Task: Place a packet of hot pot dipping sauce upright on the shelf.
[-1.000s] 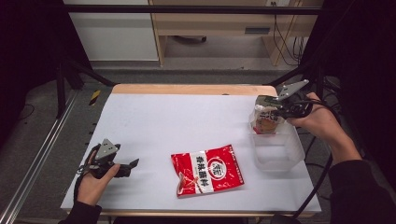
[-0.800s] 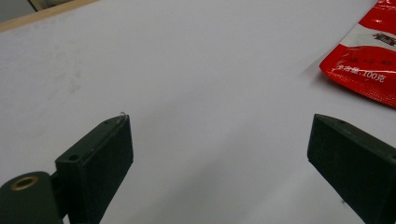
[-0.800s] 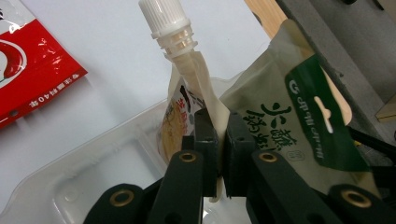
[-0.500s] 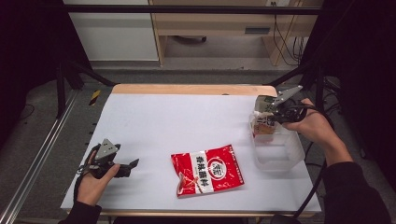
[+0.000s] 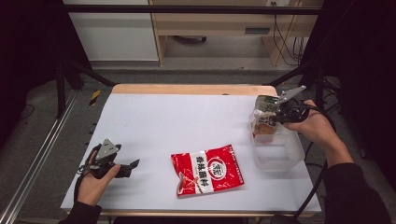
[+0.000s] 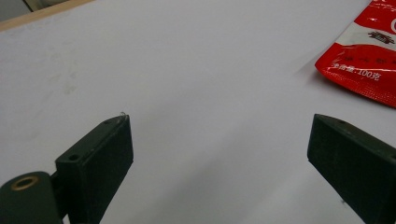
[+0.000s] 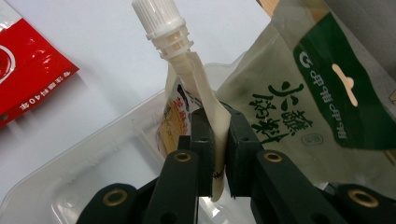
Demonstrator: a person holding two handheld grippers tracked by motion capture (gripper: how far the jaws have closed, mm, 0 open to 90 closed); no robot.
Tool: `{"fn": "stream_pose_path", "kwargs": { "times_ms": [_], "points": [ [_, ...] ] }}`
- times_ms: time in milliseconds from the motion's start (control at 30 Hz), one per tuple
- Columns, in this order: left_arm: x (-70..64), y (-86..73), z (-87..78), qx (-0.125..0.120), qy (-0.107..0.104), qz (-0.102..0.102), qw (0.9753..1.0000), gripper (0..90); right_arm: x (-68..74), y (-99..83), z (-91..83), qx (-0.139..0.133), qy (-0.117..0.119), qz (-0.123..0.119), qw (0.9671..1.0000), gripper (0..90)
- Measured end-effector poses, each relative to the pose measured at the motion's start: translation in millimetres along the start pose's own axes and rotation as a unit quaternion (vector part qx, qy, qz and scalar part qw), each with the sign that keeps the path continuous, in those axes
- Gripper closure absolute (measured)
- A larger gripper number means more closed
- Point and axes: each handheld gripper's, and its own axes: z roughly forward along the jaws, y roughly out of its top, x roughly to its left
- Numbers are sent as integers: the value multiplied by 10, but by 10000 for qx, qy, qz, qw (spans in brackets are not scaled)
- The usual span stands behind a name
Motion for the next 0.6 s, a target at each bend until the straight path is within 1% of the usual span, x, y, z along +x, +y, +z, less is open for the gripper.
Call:
{"fn": "stream_pose_path", "kwargs": {
  "times_ms": [67, 167, 200, 267, 333, 367, 400, 500, 567, 600],
  "points": [
    [-2, 1, 0, 9, -9, 12, 10000, 71, -7, -18, -8, -16, -11, 39, 10000, 820],
    [-5, 1, 3, 20, -12, 16, 10000, 71, -3, -37, -16, -82, 47, 116, 9999, 780],
    [-5, 1, 3, 20, -12, 16, 10000, 71, -3, -37, -16, -82, 47, 116, 9999, 780],
    [-5, 0, 5, 24, -7, 14, 10000, 71, -1, -54, -25, -141, 59, 190, 9997, 717],
    [-4, 0, 3, 19, -7, 9, 10000, 71, 5, -58, -29, -143, 19, 250, 9996, 655],
    [-3, -1, 1, 17, -6, 7, 10000, 71, 7, -58, -36, -138, -1, 268, 9995, 637],
    [-3, -1, 1, 17, -6, 7, 10000, 71, 7, -58, -36, -138, -1, 268, 9995, 637],
    [-4, 0, 1, 16, -3, 9, 10000, 71, 32, -43, -91, -258, -43, 357, 9990, 583],
    [-7, 1, 4, 23, -10, 22, 10000, 71, 62, -27, -142, -349, -93, 370, 9987, 537],
    [-9, 1, 6, 24, -7, 33, 10000, 71, 76, -20, -167, -398, -148, 337, 9985, 508]
  ]
}}
